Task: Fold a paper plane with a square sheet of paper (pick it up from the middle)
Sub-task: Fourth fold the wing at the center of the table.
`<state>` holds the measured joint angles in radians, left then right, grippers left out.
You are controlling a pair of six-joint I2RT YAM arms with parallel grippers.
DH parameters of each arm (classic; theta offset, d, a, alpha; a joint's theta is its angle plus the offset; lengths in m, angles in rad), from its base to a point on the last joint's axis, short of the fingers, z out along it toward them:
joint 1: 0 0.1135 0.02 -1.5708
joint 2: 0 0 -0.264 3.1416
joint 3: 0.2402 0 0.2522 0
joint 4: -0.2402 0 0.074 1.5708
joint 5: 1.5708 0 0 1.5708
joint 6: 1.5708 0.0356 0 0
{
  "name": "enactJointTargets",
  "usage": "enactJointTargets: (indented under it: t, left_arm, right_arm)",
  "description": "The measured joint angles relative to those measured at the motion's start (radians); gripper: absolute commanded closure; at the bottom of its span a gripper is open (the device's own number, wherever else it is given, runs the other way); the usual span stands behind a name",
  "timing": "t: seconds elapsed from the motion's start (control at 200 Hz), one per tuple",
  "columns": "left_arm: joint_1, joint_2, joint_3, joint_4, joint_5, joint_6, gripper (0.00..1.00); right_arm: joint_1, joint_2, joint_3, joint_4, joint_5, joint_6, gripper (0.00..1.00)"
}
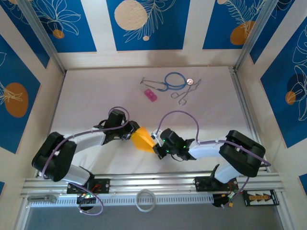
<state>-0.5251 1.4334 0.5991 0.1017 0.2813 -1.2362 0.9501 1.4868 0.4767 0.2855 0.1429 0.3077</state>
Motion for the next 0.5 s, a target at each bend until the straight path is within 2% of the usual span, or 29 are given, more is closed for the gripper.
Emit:
enactJointTargets:
  t: [0.23, 0.5]
  left_arm:
    - [0.006, -0.101, 0.000, -0.092, -0.039, 0.037, 0.63]
    - [0.006, -0.130, -0.003, -0.109, -0.039, 0.053, 0.85]
  right_arm:
    - [-0.054, 0.024, 0.016, 0.009, -0.114, 0.082, 0.99]
    - [-0.074, 0.069, 0.028, 0.018, -0.181, 0.148, 0.99]
